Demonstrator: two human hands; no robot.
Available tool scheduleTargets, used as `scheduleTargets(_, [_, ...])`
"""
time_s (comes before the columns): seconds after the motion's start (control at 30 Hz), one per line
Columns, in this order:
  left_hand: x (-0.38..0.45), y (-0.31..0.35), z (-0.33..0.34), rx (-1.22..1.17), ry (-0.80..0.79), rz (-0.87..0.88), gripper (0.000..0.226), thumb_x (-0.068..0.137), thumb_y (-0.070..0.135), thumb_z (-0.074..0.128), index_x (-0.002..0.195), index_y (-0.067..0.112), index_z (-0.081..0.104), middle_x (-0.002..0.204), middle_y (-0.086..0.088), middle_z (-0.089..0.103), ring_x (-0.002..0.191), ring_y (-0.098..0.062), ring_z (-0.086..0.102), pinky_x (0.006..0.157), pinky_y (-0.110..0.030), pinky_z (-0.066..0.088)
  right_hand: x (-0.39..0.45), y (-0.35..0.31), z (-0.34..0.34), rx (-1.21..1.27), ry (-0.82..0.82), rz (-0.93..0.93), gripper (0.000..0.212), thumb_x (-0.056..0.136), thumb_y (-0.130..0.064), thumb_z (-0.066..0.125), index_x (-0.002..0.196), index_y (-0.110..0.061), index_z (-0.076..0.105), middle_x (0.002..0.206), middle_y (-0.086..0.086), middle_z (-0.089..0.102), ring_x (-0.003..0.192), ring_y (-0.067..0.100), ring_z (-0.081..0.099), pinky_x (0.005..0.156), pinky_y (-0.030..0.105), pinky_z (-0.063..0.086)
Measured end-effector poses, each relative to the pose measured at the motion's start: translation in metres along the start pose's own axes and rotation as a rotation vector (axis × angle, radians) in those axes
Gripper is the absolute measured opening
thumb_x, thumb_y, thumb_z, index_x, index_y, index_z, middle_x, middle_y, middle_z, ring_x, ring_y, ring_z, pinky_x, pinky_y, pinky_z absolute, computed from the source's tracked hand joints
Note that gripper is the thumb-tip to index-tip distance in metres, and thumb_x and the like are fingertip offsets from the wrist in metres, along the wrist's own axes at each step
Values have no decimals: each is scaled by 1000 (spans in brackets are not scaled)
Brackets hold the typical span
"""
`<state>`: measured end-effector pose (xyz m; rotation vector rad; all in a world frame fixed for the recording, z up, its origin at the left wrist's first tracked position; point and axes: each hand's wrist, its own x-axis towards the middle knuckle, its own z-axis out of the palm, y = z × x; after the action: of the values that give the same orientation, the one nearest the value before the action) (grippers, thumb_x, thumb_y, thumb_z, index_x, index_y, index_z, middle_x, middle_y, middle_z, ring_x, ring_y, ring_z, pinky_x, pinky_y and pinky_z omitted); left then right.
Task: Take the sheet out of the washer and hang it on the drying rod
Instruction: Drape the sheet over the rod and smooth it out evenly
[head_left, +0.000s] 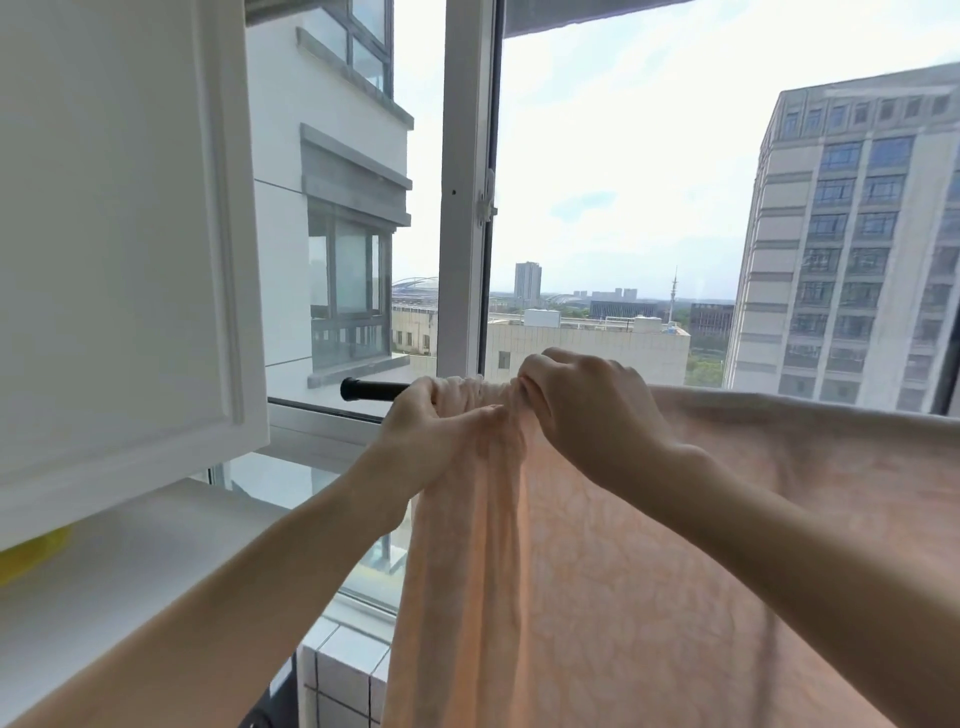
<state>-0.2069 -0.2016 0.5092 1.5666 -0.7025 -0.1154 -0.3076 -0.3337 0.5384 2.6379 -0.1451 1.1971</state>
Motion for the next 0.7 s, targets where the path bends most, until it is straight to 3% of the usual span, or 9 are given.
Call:
scheduleTargets(0.1, [1, 1, 3, -48, 21, 21, 42, 73, 23, 83, 101, 7, 55, 90, -5, 59, 83, -16, 61, 76, -35, 55, 3, -2, 2, 5, 4, -12, 20, 101, -21, 44, 93, -15, 62, 82, -4, 62, 64, 16, 56, 61, 29, 47])
scheduleTargets(0.2, [6, 4, 0, -118, 77, 97, 27, 80, 0, 69, 98, 7, 51, 87, -8, 51, 80, -18, 55, 75, -33, 51, 5, -5, 4, -4, 8, -10, 20, 101, -22, 43, 93, -17, 61, 83, -4, 62, 68, 19, 59, 61, 32, 48])
scheduleTargets(0.33, [27, 9, -28, -185, 224, 148, 24, 79, -6, 63, 94, 8, 52, 91, -11, 66, 81, -17, 68, 69, -27, 56, 6, -6, 9, -46, 33, 0, 14, 98, -16, 48, 91, -17, 60, 80, -4, 61, 63, 18, 48, 56, 28, 37])
scheduleTargets(0.43, [48, 2, -54, -109, 332, 178, 23, 79, -2, 65, 87, 14, 51, 105, -17, 64, 94, -26, 65, 81, -38, 56, 10, -10, 13, -58, 44, -14, 13, 96, -13, 52, 87, -17, 60, 74, -5, 59, 57, 15, 45, 53, 26, 33])
scheduleTargets(0.53, [64, -12, -80, -40, 452, 202, 24, 80, 6, 67, 83, 21, 48, 106, -18, 62, 99, -31, 63, 88, -46, 54, 16, -16, 19, -65, 34, -42, 14, 94, -10, 56, 83, -17, 59, 68, -6, 55, 52, 13, 42, 47, 23, 24])
scheduleTargets(0.6, [71, -26, -99, -69, 516, 170, 25, 79, 11, 68, 80, 21, 45, 99, -16, 60, 95, -30, 63, 86, -43, 54, 19, -19, 24, -66, 33, -46, 15, 92, -7, 57, 81, -17, 57, 67, -6, 53, 50, 12, 40, 46, 22, 24])
scheduleTargets(0.7, [77, -51, -126, -107, 595, 86, 28, 81, 19, 71, 78, 21, 43, 86, -6, 54, 81, -22, 56, 75, -37, 48, 24, -23, 29, -55, 16, -40, 14, 93, -6, 54, 84, -15, 56, 69, -5, 53, 53, 13, 48, 51, 25, 37])
